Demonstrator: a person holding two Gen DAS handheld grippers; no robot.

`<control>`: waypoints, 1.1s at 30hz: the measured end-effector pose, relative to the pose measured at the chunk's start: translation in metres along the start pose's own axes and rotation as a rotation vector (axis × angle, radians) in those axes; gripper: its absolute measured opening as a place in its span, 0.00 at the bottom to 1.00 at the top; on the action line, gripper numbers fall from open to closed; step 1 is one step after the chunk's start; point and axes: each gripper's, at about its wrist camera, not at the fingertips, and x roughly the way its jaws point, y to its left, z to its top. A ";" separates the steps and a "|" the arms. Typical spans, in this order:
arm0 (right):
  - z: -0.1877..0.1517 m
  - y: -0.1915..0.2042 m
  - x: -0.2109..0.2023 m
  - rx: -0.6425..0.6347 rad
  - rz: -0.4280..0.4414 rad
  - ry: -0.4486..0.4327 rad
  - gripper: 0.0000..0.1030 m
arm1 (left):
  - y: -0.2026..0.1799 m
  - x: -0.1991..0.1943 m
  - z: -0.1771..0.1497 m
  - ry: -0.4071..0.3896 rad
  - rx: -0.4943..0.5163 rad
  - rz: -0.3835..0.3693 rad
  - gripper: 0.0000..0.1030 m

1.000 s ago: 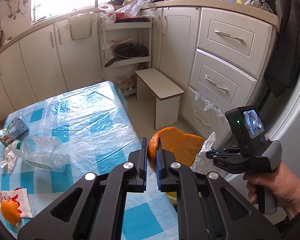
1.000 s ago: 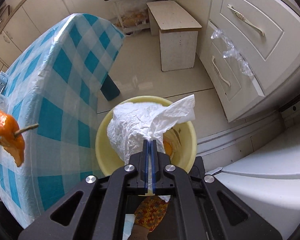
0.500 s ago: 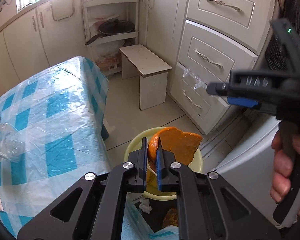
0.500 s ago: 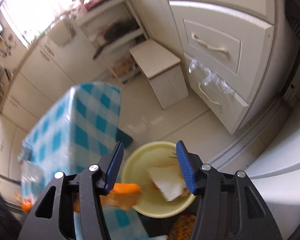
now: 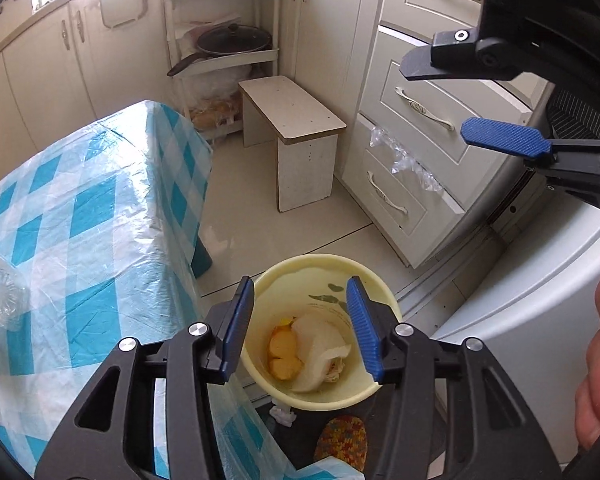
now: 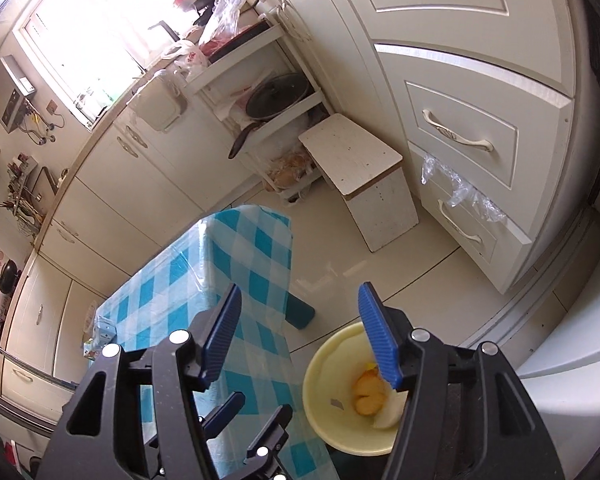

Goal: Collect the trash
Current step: 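Move both open tools back over the table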

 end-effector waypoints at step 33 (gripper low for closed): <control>-0.093 0.181 0.028 -0.339 0.094 0.092 0.70 | 0.234 -0.171 -0.085 -0.098 -0.092 0.407 0.85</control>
